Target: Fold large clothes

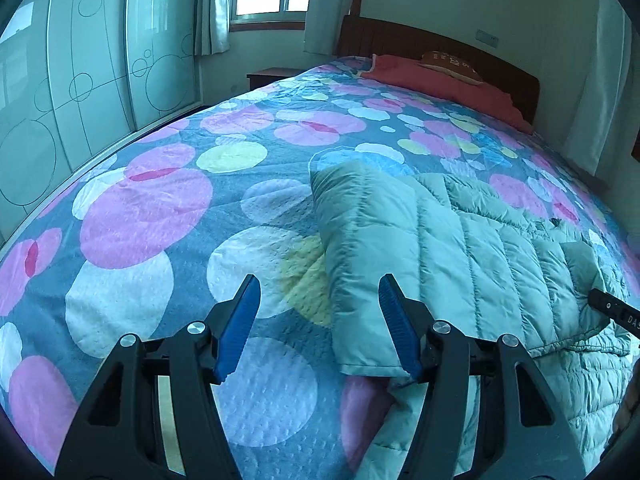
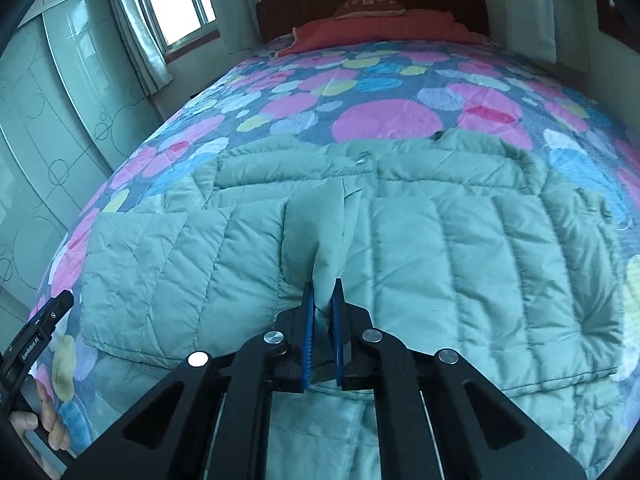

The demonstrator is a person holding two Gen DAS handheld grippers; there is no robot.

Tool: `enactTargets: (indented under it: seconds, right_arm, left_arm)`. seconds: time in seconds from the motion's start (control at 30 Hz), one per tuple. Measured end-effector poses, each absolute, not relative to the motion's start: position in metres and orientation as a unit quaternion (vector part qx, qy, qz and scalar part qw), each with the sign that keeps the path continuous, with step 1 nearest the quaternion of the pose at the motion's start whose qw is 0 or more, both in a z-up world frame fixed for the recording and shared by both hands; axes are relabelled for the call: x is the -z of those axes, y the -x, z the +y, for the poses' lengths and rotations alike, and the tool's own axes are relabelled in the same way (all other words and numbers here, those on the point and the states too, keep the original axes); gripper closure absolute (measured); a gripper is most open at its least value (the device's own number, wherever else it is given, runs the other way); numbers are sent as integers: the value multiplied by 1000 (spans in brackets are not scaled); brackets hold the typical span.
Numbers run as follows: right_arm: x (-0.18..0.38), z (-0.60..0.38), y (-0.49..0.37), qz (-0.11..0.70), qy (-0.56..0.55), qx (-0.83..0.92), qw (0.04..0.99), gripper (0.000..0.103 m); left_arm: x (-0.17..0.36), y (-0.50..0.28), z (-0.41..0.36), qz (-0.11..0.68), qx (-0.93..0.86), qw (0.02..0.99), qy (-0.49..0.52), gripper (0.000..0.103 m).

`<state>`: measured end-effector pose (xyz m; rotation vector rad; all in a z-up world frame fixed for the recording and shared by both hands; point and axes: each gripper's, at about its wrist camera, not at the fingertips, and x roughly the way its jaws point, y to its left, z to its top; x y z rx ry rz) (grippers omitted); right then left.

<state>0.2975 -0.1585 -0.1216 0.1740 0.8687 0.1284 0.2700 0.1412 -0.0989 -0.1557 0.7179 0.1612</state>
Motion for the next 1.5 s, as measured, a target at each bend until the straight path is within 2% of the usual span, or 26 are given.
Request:
enactTargets:
  seconds: [0.23, 0.53, 0.63, 0.67, 0.7, 0.77, 0.93, 1.33, 1.43, 1.5]
  right_arm:
    - [113, -251, -284, 405, -80, 19, 910, 95]
    - [142, -332, -286, 438, -128, 55, 888, 95]
    - [143, -338, -281, 436, -140, 47, 888, 89]
    - [139, -339, -278, 430, -141, 50, 890, 80]
    - [134, -340, -276, 421, -143, 55, 894, 66]
    - [118, -342, -269, 387, -147, 70, 908, 53]
    - [106, -329, -292, 375, -145, 34, 915, 53]
    - [161, -310, -334, 437, -107, 25, 893, 53]
    - [156, -305, -334, 440, -89, 34, 893, 53]
    - [144, -303, -333, 430, -92, 41, 897, 53]
  left_arm:
    - [97, -291, 98, 360, -40, 931, 48, 41]
    - [115, -319, 55, 393, -16, 920, 5, 41]
    - [112, -320, 51, 390, -17, 921, -1, 41]
    - [110, -321, 51, 384, -17, 923, 0, 41]
    - [106, -322, 50, 378, -16, 926, 1, 41]
    - [102, -327, 47, 371, -13, 928, -3, 41]
    - [103, -348, 37, 371, -19, 928, -22, 41]
    - [147, -381, 47, 444, -22, 896, 5, 39]
    - [136, -376, 45, 438, -39, 898, -5, 41]
    - [120, -369, 38, 407, -44, 912, -17, 41]
